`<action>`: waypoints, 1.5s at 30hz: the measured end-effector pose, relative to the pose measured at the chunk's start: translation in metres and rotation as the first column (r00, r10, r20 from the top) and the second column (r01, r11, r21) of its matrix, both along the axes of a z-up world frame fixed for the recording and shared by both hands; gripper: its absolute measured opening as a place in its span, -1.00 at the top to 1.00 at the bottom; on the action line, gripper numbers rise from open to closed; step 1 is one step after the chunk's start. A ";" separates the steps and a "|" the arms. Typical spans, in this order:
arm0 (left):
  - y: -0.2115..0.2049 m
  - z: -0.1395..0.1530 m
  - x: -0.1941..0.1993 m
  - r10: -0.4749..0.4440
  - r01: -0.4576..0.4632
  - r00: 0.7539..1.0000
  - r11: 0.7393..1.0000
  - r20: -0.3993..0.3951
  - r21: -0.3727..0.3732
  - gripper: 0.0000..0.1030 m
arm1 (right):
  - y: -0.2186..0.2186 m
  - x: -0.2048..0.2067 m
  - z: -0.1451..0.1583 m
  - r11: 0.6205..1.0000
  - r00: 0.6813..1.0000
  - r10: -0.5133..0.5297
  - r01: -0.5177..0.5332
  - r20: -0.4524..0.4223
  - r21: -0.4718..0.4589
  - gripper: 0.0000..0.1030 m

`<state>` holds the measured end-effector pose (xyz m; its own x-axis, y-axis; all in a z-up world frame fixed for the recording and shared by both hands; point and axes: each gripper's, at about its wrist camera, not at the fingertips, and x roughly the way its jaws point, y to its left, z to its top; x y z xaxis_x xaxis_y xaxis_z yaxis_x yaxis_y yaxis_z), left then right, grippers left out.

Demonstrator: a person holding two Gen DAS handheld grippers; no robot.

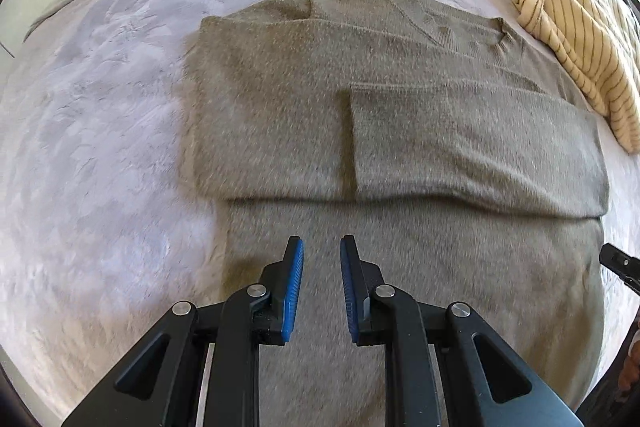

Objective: Fold small clothes
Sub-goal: 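Move both open tools down to the sweater hem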

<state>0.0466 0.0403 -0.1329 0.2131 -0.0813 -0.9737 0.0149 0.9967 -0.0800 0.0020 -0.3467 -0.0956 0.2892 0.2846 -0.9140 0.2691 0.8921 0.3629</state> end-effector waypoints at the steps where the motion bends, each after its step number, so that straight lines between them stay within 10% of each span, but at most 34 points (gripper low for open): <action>1: 0.000 0.001 -0.002 0.001 -0.001 1.000 1.000 -0.003 0.003 0.58 | 0.003 -0.001 0.002 1.000 1.000 0.008 -0.008 -0.001 -0.001 0.28; 3: 0.001 0.004 -0.006 0.011 -0.011 1.000 1.000 -0.008 0.004 -0.66 | 0.008 -0.004 0.005 1.000 1.000 0.017 -0.017 -0.007 -0.008 0.28; 4: 0.003 0.007 -0.010 0.023 -0.023 1.000 1.000 0.002 0.002 -0.85 | 0.009 -0.005 0.006 1.000 1.000 0.018 -0.018 -0.010 -0.008 0.28; 13: 0.000 0.026 -0.038 0.015 -0.015 1.000 1.000 -0.017 0.001 -0.90 | 0.018 -0.019 0.019 1.000 0.999 0.022 -0.022 -0.038 -0.005 0.25; 23: -0.004 0.042 -0.058 -0.031 0.032 0.999 0.998 -0.023 0.050 -0.99 | 0.038 -0.037 0.041 0.997 0.997 0.076 -0.076 0.001 -0.024 -0.66; 29: 0.000 0.042 -0.074 -0.037 0.040 0.996 0.999 -0.075 0.034 -0.99 | 0.046 -0.046 0.047 0.995 0.995 0.099 -0.099 0.006 -0.002 -0.85; 45: 0.017 0.019 -0.111 -0.066 0.071 0.976 0.997 -0.206 0.017 -0.99 | 0.042 -0.075 0.024 0.995 0.981 0.103 -0.103 -0.163 0.007 -0.85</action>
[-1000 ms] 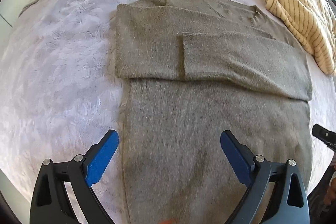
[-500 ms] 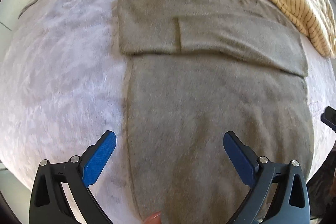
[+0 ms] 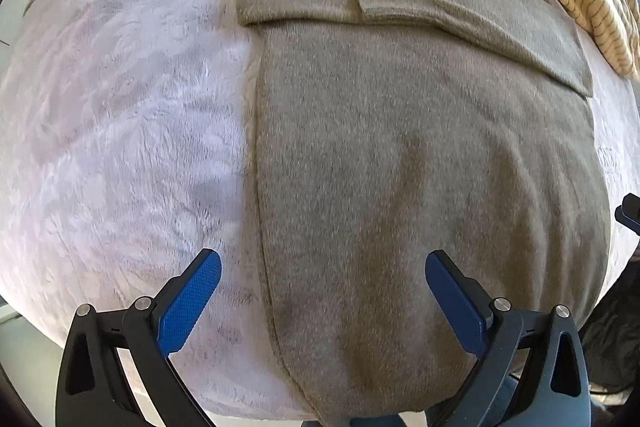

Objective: Fold small clothes
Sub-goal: 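Move both open tools down to the sweater hem, then grasp the hem with both tools and lift it toward the collar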

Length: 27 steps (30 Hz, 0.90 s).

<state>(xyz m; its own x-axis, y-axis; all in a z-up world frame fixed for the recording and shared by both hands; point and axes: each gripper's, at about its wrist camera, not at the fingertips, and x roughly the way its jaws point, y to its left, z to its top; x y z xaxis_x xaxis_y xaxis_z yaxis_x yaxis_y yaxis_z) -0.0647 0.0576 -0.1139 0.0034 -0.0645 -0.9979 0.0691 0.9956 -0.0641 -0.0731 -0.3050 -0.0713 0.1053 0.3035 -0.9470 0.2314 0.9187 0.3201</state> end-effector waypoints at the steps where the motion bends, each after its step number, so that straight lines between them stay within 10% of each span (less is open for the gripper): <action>1: 0.000 0.000 -0.002 -0.002 0.002 1.000 1.000 -0.001 0.000 -0.99 | -0.001 -0.002 -0.003 1.000 1.000 -0.003 0.003 -0.013 -0.005 -0.85; 12: 0.009 -0.014 -0.031 -0.033 0.029 0.998 0.997 -0.054 -0.077 -0.99 | -0.016 -0.020 -0.020 0.999 0.995 -0.039 0.040 -0.089 0.015 -0.85; 27: 0.023 -0.032 -0.101 -0.224 0.144 0.957 0.918 -0.183 -0.371 -0.99 | -0.039 -0.092 -0.037 0.946 0.977 0.102 -0.037 -0.188 0.323 -0.50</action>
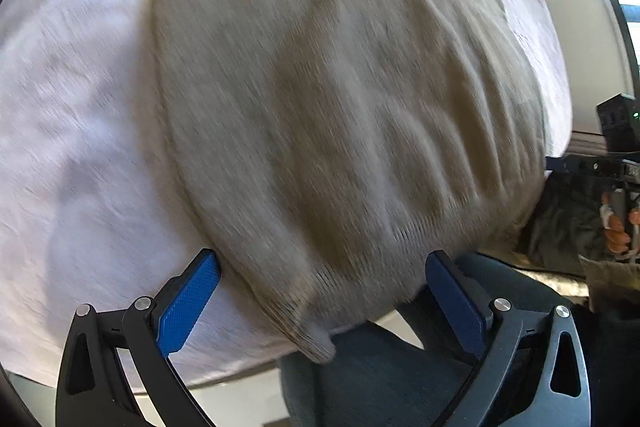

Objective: Fold small clothes
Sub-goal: 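Grasp the hem with both tools and lift it toward the collar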

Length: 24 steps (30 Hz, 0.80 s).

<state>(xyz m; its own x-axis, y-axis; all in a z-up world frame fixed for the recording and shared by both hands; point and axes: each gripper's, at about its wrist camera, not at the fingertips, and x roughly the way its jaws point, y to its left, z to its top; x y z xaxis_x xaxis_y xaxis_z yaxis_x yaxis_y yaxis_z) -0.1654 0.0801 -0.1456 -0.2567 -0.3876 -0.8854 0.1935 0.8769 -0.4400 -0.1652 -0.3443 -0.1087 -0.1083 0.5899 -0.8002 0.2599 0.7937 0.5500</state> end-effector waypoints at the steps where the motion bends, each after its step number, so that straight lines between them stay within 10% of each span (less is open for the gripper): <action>1: 0.000 -0.003 -0.002 0.007 -0.007 1.000 1.000 -0.010 -0.006 -0.99 | -0.001 -0.005 -0.004 1.000 1.000 -0.002 0.002 -0.015 0.010 -0.50; 9: -0.013 -0.012 -0.011 0.029 -0.029 0.999 1.000 -0.036 -0.011 -0.99 | 0.009 -0.022 -0.039 0.999 0.996 -0.037 0.040 -0.076 0.035 -0.50; 11: -0.018 -0.011 -0.009 0.035 -0.036 0.999 0.999 -0.042 -0.025 -0.98 | 0.017 -0.020 -0.038 0.997 0.997 -0.028 0.032 -0.067 0.067 -0.23; 14: -0.027 -0.009 -0.008 0.042 -0.042 0.999 0.999 -0.012 -0.018 -0.15 | 0.024 -0.021 -0.036 0.999 0.998 0.004 -0.001 -0.061 0.050 0.71; 16: -0.032 -0.009 -0.009 0.043 -0.044 0.999 0.999 -0.026 -0.032 0.64 | 0.025 -0.020 -0.031 0.998 0.999 0.000 0.003 -0.036 0.060 0.72; 24: -0.006 0.015 0.012 0.173 -0.184 0.982 0.963 -0.072 -0.196 0.74 | 0.020 -0.004 0.006 0.959 0.989 -0.135 0.115 0.060 0.258 0.74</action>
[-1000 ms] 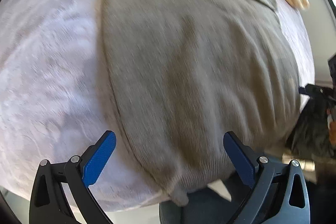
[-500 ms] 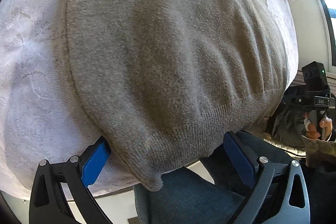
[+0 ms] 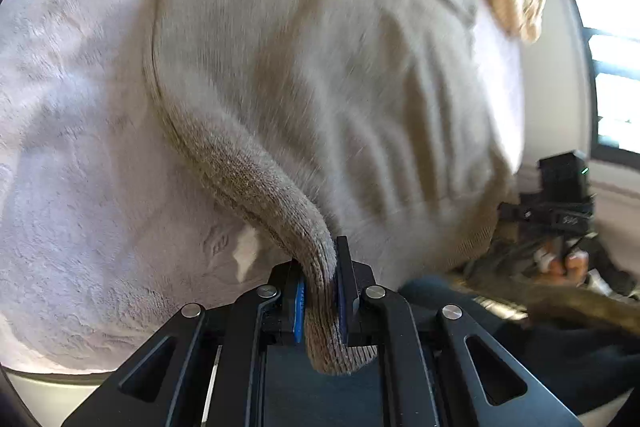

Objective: Fold small clothes
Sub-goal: 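Grasp the hem with both tools and lift it toward the collar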

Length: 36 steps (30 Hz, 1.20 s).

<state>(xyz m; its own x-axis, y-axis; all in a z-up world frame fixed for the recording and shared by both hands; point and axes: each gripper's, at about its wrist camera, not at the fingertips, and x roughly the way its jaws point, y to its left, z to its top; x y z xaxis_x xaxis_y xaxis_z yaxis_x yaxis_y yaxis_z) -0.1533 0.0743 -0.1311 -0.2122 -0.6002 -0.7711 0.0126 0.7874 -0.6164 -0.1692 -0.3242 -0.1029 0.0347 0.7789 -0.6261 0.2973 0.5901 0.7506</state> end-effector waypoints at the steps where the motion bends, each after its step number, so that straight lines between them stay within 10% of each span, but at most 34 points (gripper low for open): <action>1: 0.004 0.007 0.007 0.026 -0.025 1.000 0.999 0.012 -0.026 0.74 | -0.002 0.007 0.006 0.999 0.999 -0.039 0.039 0.019 0.039 0.74; 9: 0.023 0.053 0.076 0.211 -0.190 0.967 0.971 0.140 -0.149 0.74 | -0.007 0.075 0.042 0.967 0.963 -0.203 0.168 0.176 0.194 0.85; 20: 0.025 0.062 0.217 0.378 -0.335 0.861 0.925 0.339 -0.180 0.74 | -0.026 0.223 0.060 0.941 0.890 -0.315 0.248 0.330 0.228 0.85; 29: 0.017 0.001 0.300 0.394 -0.427 0.828 0.904 0.400 -0.008 0.73 | -0.046 0.313 -0.029 0.922 0.901 -0.384 0.363 0.204 0.132 0.85; 36: 0.003 -0.012 0.308 0.315 -0.402 0.805 0.913 0.503 0.071 -0.43 | -0.054 0.316 -0.070 0.883 0.884 -0.453 0.426 0.120 0.194 0.74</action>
